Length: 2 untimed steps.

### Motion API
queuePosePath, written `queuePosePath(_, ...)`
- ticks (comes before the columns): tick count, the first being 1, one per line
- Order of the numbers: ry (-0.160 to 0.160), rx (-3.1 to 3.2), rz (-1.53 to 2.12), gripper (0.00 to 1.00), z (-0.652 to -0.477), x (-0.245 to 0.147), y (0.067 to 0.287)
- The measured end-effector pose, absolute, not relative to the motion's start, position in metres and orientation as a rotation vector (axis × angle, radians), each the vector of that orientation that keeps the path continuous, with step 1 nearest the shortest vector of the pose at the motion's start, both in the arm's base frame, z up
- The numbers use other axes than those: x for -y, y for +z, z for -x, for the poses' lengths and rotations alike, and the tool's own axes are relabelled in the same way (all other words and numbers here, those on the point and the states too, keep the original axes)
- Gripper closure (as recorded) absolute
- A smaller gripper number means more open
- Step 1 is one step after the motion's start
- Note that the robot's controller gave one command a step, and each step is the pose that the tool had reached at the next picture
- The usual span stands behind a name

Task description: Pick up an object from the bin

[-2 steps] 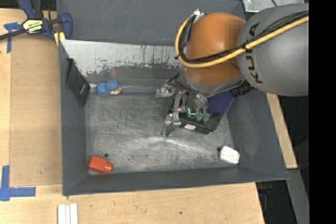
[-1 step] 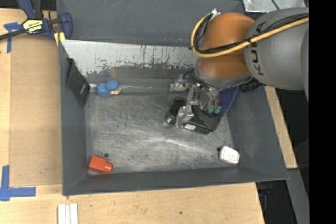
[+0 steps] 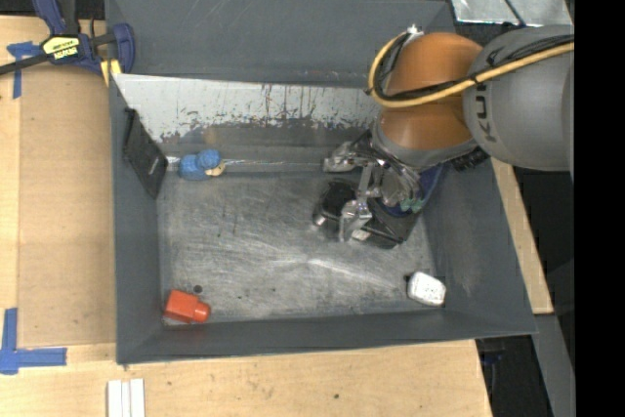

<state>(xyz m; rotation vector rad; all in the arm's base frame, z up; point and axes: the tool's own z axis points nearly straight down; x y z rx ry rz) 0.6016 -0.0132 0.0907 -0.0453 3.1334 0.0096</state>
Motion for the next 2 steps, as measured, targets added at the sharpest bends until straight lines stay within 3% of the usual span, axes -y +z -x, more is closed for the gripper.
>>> queuePosePath(1,0.012,-3.140,0.039,1.00,-0.601,0.014,0.090)
queuePosePath(2,-0.001,-3.129,0.246,1.00,-0.606,0.016,0.195)
